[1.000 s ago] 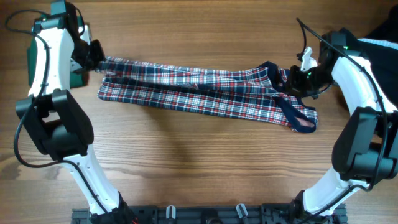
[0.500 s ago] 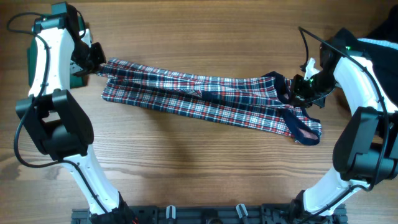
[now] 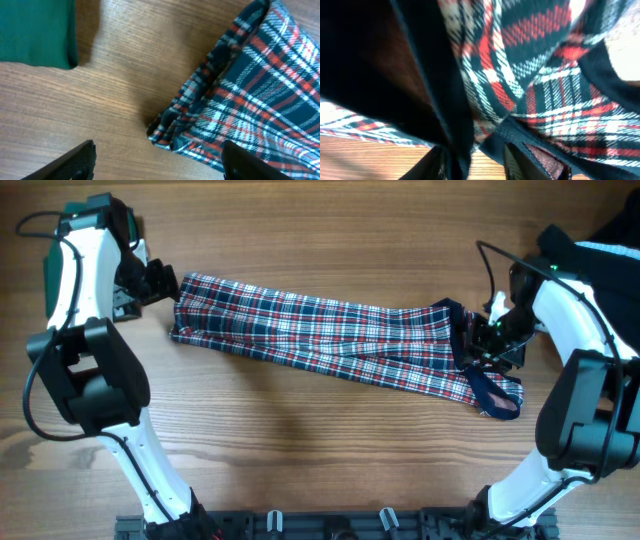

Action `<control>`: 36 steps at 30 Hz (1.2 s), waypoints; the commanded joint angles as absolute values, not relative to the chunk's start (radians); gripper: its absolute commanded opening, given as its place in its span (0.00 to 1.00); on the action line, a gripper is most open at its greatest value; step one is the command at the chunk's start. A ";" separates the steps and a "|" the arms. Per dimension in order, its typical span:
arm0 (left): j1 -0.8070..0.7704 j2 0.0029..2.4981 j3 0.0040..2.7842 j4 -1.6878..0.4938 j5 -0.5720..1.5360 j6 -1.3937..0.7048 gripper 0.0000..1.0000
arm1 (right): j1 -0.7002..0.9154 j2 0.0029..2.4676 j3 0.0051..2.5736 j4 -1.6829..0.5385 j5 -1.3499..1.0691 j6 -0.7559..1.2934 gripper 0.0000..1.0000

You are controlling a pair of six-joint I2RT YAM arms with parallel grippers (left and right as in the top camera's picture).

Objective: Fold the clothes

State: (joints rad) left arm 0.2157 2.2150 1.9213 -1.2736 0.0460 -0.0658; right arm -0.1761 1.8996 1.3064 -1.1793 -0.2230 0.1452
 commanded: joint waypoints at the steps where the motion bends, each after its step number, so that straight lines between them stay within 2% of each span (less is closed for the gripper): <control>1: 0.221 2.231 1.913 -1.284 0.032 -0.067 0.76 | -0.183 1.876 1.267 -1.167 -0.194 0.148 0.44; 2: 0.221 2.231 1.913 -1.283 0.032 -0.067 0.70 | -0.183 1.876 1.259 -1.164 -0.194 0.149 0.48; 3: 0.221 2.231 1.913 -1.283 0.032 -0.067 0.67 | -0.183 1.876 1.259 -1.162 -0.194 0.149 0.48; 5: 0.221 2.231 1.913 -1.281 0.032 -0.067 0.53 | -0.183 1.875 1.259 -1.156 -0.195 0.151 0.48; 7: 0.221 2.231 1.913 -1.271 0.032 -0.067 0.49 | -0.183 1.875 1.266 -1.145 -0.196 0.159 0.48; 8: 0.221 2.231 1.913 -1.256 0.032 -0.067 0.43 | -0.183 1.872 1.280 -1.146 -0.200 0.157 0.48; 12: 0.221 2.231 1.913 -1.234 0.036 -0.067 0.31 | -0.183 1.830 1.327 -1.153 -0.203 0.157 0.49; 15: 0.221 2.231 1.913 -1.225 0.046 -0.067 0.08 | -0.183 1.784 1.334 -1.144 -0.203 0.157 0.52; 16: 0.221 2.231 1.913 -1.222 0.059 -0.067 0.04 | -0.183 1.773 1.334 -1.141 -0.204 0.157 0.53; 21: 0.220 2.231 1.929 -1.203 0.126 -0.067 0.04 | -0.183 1.742 1.334 -1.130 -0.212 0.156 0.54; 24: 0.218 2.229 1.955 -1.202 0.157 -0.063 0.04 | -0.181 1.728 1.335 -1.102 -0.303 0.097 0.54; 29: 0.172 2.214 1.984 -1.184 0.321 0.074 0.05 | -0.112 1.711 1.334 -1.016 -0.402 0.060 0.59; 30: 0.162 2.214 1.984 -1.179 0.330 0.086 0.10 | -0.097 1.711 1.334 -1.008 -0.402 0.060 0.61; 33: 0.109 2.217 1.982 -1.158 0.332 0.149 0.31 | -0.030 1.711 1.333 -0.969 -0.400 0.064 0.63; 34: 0.091 2.218 1.982 -1.151 0.332 0.163 0.41 | -0.012 1.711 1.333 -0.959 -0.387 0.078 0.64; 36: 0.045 2.219 1.982 -1.135 0.332 0.219 0.54 | 0.031 1.713 1.333 -0.942 -0.324 0.133 0.65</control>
State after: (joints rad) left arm 0.1078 2.2150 1.9621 -1.1507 0.2871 0.1005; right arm -0.0158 1.7390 1.3155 -0.9562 -0.3611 0.0856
